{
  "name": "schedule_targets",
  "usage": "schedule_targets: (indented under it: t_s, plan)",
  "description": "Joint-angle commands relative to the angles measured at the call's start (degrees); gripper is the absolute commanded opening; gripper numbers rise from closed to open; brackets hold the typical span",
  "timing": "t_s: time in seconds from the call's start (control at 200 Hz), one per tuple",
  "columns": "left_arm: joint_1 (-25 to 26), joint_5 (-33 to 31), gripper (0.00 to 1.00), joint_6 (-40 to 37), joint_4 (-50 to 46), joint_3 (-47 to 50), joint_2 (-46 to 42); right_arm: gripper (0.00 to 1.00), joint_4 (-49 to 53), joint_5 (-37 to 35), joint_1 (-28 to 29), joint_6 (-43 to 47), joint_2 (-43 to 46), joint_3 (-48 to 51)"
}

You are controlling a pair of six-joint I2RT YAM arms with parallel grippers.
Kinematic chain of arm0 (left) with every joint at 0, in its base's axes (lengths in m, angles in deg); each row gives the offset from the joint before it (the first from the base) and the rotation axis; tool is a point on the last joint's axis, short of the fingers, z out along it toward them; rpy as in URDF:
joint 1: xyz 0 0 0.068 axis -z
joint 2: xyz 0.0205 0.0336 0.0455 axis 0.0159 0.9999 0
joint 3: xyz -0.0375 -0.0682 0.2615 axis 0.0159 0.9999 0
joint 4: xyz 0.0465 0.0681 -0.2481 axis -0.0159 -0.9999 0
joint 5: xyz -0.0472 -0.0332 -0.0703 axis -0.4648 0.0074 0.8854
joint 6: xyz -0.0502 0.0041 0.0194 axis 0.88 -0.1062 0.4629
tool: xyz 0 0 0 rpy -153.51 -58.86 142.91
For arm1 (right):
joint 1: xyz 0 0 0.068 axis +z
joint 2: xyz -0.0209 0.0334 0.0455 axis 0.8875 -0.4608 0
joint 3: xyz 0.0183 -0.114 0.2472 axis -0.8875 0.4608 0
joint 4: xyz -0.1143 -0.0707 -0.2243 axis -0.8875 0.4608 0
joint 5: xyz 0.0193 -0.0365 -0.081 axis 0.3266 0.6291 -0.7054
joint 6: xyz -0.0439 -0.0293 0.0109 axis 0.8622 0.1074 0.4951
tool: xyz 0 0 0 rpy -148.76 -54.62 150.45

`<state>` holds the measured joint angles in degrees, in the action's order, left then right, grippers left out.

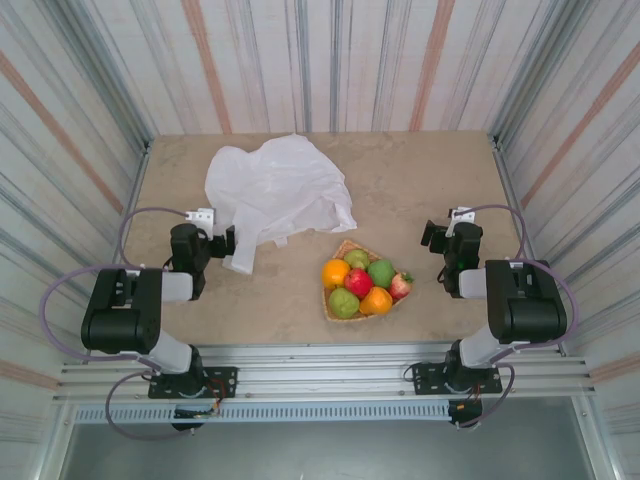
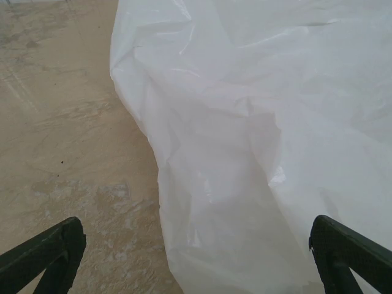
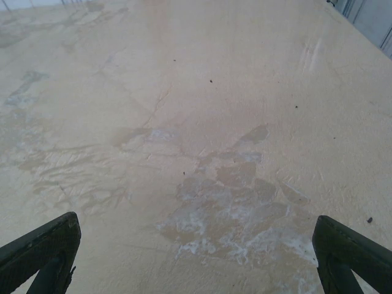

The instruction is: Place the fruits into the plastic bag

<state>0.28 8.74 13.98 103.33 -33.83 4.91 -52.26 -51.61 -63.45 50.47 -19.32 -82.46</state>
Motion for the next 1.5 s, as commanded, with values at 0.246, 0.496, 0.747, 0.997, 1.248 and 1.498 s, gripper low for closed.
schedule_targets:
  t_s: [0.246, 0.496, 0.747, 0.997, 1.248, 1.498]
  plan:
    - [-0.24, 0.59, 0.99, -0.79, 0.58, -1.05, -0.58, 0.99, -0.12, 0.62, -0.28, -0.33, 0.33, -1.31]
    - [-0.3, 0.58, 0.98, -0.78, 0.58, -1.06, -0.57, 0.99, -0.11, 0.6, -0.29, -0.34, 0.32, -1.26]
    - [-0.28, 0.6, 0.99, -0.78, 0.58, -1.05, -0.58, 0.99, -0.07, 0.64, -0.27, -0.33, 0.27, -1.33]
    - [-0.26, 0.58, 0.99, -0.78, 0.57, -1.05, -0.48, 0.99, 0.0, 0.8, -0.4, -0.35, 0.25, -1.41]
    - [-1.16, 2.25, 0.99, -0.22, 0.57, -1.05, -0.55, 0.99, 0.05, 0.79, -0.43, -0.33, 0.33, -1.42]
    - [-1.68, -1.55, 0.99, 2.16, -5.74, -2.97, -4.47, 0.99, 1.38, -3.42, -0.13, -1.58, 3.81, -0.63]
